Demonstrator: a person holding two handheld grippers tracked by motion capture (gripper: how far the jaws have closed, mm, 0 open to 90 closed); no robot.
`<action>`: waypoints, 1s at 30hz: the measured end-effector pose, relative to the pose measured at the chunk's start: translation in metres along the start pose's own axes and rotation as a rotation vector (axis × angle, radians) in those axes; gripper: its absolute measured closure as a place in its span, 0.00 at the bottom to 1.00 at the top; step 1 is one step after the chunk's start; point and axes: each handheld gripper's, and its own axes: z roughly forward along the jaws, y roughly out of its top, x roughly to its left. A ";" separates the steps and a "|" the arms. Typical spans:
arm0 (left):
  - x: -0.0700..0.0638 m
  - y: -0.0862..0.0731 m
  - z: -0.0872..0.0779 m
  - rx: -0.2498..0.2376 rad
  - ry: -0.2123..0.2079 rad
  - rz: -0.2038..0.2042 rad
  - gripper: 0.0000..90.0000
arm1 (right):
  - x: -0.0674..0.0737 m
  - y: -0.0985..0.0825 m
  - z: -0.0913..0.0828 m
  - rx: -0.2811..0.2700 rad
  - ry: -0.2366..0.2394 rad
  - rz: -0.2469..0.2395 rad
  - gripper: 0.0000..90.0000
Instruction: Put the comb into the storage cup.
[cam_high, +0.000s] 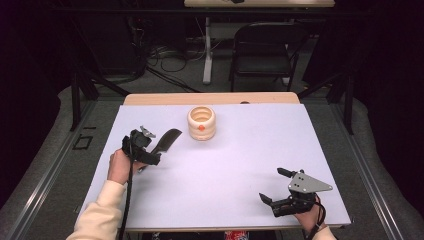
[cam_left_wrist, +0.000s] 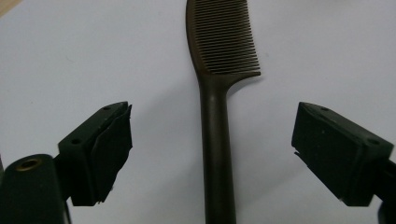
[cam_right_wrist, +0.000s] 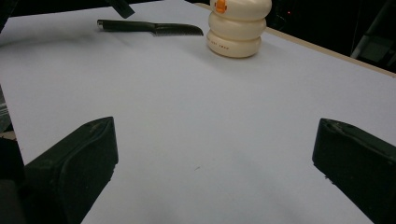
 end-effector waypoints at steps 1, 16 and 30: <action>0.000 0.000 0.000 0.000 0.000 0.000 0.16 | 0.000 0.000 0.000 0.000 0.000 0.000 0.00; 0.010 0.013 0.019 0.169 -0.064 0.021 0.45 | 0.000 0.000 0.000 0.008 0.001 -0.003 0.00; 0.017 0.028 0.033 0.262 -0.110 0.030 0.64 | 0.000 -0.001 0.001 0.016 0.005 0.002 0.00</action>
